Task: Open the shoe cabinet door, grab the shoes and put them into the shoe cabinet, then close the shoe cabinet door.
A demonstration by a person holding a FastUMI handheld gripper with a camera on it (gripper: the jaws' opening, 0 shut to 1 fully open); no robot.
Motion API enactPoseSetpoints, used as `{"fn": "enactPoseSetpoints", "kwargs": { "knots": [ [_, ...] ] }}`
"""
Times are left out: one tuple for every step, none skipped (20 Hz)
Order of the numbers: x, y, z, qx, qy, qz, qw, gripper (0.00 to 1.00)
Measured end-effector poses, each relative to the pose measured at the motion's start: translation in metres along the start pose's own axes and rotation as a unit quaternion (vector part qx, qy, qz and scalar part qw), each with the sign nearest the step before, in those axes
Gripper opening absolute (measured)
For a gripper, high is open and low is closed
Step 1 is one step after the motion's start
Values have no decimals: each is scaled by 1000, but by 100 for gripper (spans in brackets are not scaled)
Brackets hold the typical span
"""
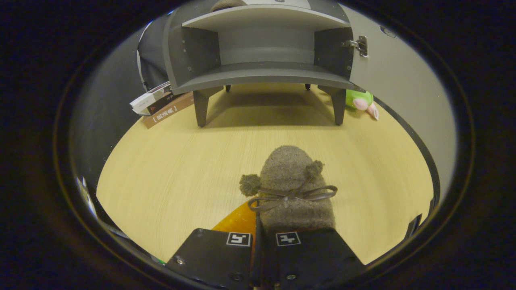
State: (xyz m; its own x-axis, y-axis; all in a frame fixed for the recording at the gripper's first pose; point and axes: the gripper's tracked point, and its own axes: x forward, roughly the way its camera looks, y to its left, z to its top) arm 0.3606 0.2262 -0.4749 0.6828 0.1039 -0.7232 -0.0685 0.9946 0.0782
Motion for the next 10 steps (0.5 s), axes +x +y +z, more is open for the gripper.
{"fn": "enactPoseSetpoints", "kwargs": {
  "knots": [
    [-1,-1,3,-5,-2,5,1000,9],
    [-4,0,3,-11,-3,10,1000,8],
    [-8,1,5,-14,-5,12,1000,8],
    [-11,3,6,-17,-9,13,1000,7],
    [-15,7,9,-20,-12,16,1000,7],
    [-21,8,11,-20,-16,18,1000,7],
    [-29,8,16,-20,-21,20,999,7],
    [-37,8,21,-20,-27,20,999,7],
    [-45,8,27,-20,-35,23,999,7],
    [-52,9,34,-19,-43,24,999,7]
  ]
}}
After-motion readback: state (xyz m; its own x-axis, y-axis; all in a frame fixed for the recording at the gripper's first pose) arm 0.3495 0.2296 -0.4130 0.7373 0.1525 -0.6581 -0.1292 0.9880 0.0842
